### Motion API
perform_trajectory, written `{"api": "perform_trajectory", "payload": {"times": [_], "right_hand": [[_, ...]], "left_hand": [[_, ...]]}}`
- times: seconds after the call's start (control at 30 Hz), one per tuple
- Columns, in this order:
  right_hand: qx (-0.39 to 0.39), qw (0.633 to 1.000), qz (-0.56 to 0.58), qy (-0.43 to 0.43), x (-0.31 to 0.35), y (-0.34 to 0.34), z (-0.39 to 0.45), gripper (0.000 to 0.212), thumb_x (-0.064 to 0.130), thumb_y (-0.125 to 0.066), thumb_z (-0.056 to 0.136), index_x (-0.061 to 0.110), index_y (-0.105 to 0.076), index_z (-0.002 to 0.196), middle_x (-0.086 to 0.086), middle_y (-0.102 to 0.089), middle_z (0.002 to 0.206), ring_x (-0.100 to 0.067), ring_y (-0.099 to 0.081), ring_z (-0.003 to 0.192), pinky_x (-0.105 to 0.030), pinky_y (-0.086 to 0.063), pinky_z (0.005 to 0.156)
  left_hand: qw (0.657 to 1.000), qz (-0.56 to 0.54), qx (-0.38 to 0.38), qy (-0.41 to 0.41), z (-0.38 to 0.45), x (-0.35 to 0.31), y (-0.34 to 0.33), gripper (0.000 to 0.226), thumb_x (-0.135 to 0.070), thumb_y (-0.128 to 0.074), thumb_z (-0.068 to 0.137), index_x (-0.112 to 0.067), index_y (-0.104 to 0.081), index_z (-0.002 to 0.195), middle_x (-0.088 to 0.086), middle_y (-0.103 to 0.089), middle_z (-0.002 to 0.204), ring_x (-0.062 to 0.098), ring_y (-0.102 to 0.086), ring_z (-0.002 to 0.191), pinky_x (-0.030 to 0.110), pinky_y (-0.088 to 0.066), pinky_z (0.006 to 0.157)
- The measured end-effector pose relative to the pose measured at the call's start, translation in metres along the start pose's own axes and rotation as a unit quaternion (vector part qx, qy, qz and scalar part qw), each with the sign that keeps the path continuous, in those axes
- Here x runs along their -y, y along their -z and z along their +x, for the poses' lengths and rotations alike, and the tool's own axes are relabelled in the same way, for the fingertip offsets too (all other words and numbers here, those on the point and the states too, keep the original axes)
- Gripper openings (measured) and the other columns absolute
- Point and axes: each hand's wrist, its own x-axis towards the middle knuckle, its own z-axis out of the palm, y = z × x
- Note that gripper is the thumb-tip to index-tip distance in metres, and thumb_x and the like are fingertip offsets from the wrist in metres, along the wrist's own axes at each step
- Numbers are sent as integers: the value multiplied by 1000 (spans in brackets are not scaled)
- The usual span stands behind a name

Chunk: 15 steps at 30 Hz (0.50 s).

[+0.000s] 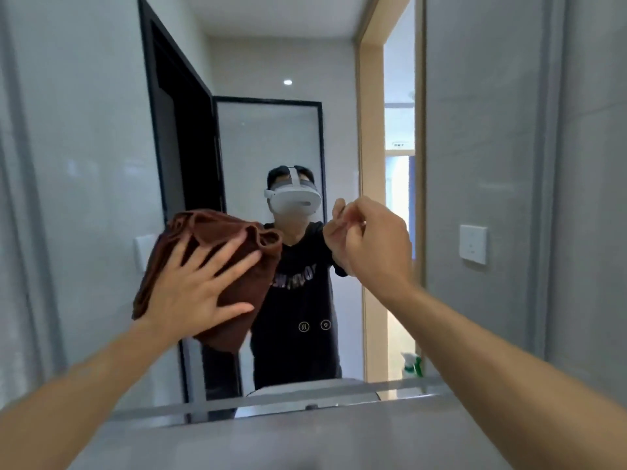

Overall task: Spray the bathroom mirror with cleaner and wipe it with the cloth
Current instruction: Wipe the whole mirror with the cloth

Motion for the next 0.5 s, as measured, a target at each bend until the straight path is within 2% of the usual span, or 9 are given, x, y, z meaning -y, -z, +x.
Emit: {"api": "perform_trajectory", "payload": {"times": [0.07, 0.13, 0.23, 0.3, 0.37, 0.43, 0.5], "right_hand": [[-10, 1000, -6, 4, 0, 8, 19, 21, 7, -44, 82, 25, -55, 84, 6, -65, 90, -17, -60, 80, -34, -51, 69], [-27, 1000, -8, -1, -5, 22, 38, 23, 8, -45, 81, 29, -54, 82, 9, -63, 90, -14, -58, 76, -28, -43, 61], [-55, 998, -29, -9, -16, 45, 62, 27, 4, -45, 81, 28, -57, 83, 7, -64, 89, -16, -56, 77, -27, -35, 59], [-65, 997, -49, -10, -23, 59, 70, 27, 2, -45, 81, 25, -60, 86, 2, -65, 90, -19, -56, 79, -28, -36, 63], [-73, 995, -65, -6, -28, 68, 74, 27, 1, -45, 82, 21, -61, 89, 0, -65, 92, -20, -57, 81, -30, -40, 66], [-80, 994, -73, 2, -32, 72, 74, 26, 0, -45, 82, 19, -62, 89, 0, -64, 92, -21, -57, 81, -32, -45, 68], [-88, 993, -75, 2, -36, 73, 70, 26, 0, -45, 81, 18, -62, 88, 0, -64, 92, -22, -56, 81, -35, -47, 70]], "left_hand": [[996, 31, -5, 87, 26, 61, 14, 84, -77, -36, 87, -35, -20, 157, 3, -16, 167, 37, -34, 138, 57, -15, 119], [979, 26, -10, 201, 59, 91, 29, 81, -74, -30, 91, -31, -18, 158, 5, -15, 166, 38, -30, 141, 57, -12, 119], [930, -5, -39, 366, 104, 68, 37, 76, -68, -26, 96, -27, -14, 158, 9, -13, 166, 36, -15, 151, 62, -10, 120], [911, -23, -42, 409, 127, 21, 38, 76, -68, -24, 96, -25, -15, 158, 11, -12, 166, 36, -10, 152, 64, -11, 118], [930, -36, -32, 365, 142, -40, 35, 79, -69, -27, 94, -24, -17, 158, 12, -10, 166, 37, -8, 153, 64, -8, 119], [964, -54, -25, 258, 149, -109, 30, 82, -69, -36, 90, -26, -20, 158, 11, -8, 167, 37, -11, 152, 62, -3, 120], [989, -81, -14, 127, 148, -175, 27, 83, -66, -46, 86, -28, -25, 157, 8, -8, 167, 36, -30, 144, 58, -9, 119]]}}
